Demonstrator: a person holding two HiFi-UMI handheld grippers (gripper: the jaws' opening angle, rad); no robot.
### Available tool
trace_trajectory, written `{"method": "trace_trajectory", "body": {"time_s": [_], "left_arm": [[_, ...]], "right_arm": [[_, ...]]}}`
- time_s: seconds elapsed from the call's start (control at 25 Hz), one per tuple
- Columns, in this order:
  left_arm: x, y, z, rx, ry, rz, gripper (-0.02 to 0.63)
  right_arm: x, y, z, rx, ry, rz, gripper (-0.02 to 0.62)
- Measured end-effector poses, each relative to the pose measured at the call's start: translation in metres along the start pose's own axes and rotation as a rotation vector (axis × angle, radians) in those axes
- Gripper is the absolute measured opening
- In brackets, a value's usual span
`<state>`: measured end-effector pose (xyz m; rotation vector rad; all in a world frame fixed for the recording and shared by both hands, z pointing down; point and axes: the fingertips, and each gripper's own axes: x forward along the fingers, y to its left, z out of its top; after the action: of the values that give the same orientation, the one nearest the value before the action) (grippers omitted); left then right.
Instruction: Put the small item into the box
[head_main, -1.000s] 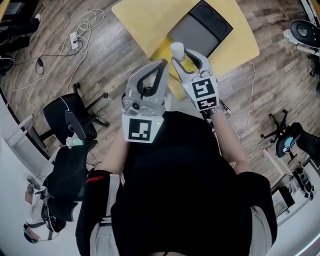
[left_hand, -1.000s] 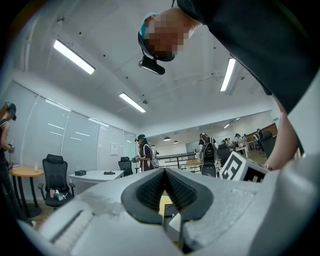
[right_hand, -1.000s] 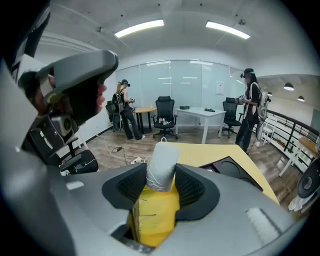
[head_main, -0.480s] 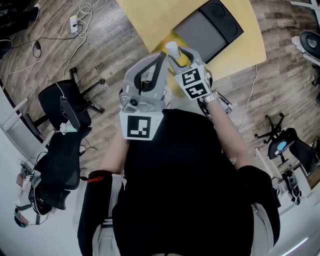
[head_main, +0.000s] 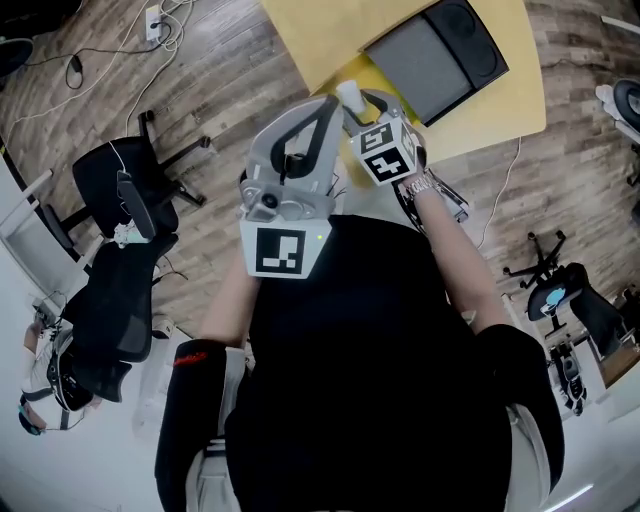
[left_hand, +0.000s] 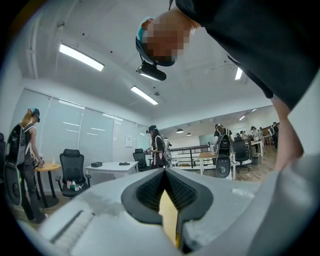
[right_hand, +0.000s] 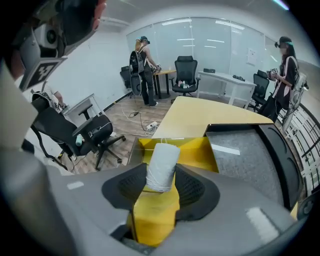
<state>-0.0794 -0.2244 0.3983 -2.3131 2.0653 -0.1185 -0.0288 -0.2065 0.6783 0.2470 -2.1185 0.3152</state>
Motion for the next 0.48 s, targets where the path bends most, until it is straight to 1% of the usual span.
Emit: {"method": "trace_trajectory", "body": {"time_s": [0.24,0.48], "left_arm": [[-0.009,0.008,-0.007,-0.006,0.021,0.033,0.002],[-0.012,0.014,-0.014,-0.014,0.038,0.064,0.002]], "right_arm": [[0.017,0.01,-0.014,-0.007,0.077,0.032,0.183],[0.026,0.01,-0.018,-0.018,0.109,0.052,0.186]]}}
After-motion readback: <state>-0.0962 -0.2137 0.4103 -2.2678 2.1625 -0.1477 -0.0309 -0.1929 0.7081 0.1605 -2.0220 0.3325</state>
